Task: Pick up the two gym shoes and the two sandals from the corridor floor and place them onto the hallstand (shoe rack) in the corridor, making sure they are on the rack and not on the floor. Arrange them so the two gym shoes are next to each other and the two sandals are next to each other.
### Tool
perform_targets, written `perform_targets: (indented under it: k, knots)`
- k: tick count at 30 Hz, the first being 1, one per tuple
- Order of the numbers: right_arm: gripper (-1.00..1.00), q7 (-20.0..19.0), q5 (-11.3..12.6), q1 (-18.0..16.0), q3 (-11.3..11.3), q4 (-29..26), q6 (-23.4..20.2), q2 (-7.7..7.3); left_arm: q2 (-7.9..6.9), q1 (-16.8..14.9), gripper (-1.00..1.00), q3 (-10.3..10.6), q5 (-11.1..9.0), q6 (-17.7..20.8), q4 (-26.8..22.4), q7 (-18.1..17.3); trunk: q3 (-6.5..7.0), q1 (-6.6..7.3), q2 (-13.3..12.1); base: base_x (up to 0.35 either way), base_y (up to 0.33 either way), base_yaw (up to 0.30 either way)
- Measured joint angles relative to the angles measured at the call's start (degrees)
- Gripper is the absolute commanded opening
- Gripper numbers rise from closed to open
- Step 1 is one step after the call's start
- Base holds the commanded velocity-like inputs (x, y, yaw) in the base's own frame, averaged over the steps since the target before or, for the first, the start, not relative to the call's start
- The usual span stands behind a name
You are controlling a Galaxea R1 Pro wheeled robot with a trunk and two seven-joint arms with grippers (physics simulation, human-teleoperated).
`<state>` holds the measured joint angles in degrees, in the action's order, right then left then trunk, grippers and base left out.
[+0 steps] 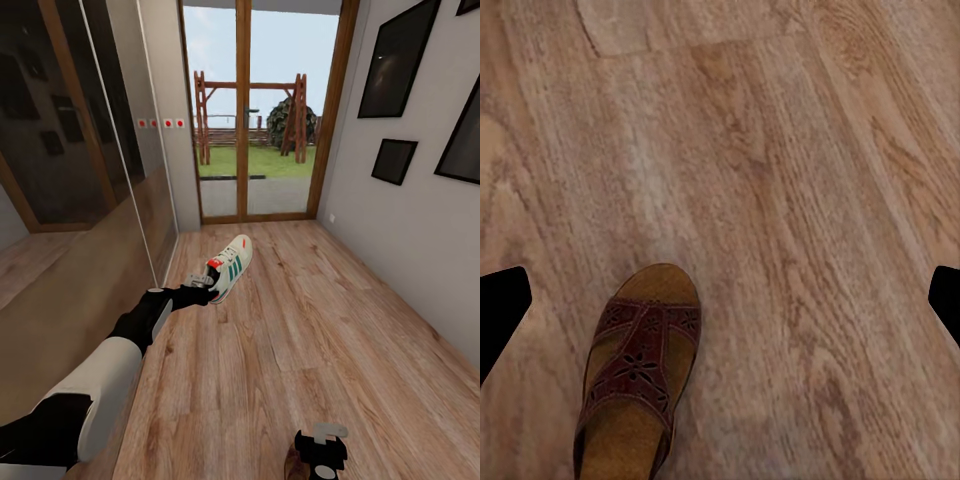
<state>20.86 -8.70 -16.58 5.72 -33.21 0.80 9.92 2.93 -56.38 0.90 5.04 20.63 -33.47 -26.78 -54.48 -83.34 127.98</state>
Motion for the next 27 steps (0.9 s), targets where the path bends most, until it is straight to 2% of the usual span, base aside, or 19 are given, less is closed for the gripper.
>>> perform_targets:
  k: [21, 27]
  knots:
    - [1.00, 0.08, 0.00, 0.01, 0.00, -0.11, 0.00, 0.00, -0.04, 0.13, -1.00, -0.09, -0.01, -0.10, 0.01, 0.01, 0.03, 0.00, 0.00, 0.024, 0.040, -0.017]
    - [1.00, 0.09, 0.00, 0.00, -0.06, -0.07, 0.00, 0.00, -0.12, 0.14, -1.00, -0.09, 0.03, -0.10, 0.00, 0.01, 0.12, -0.02, 0.00, -0.182, 0.047, -0.065]
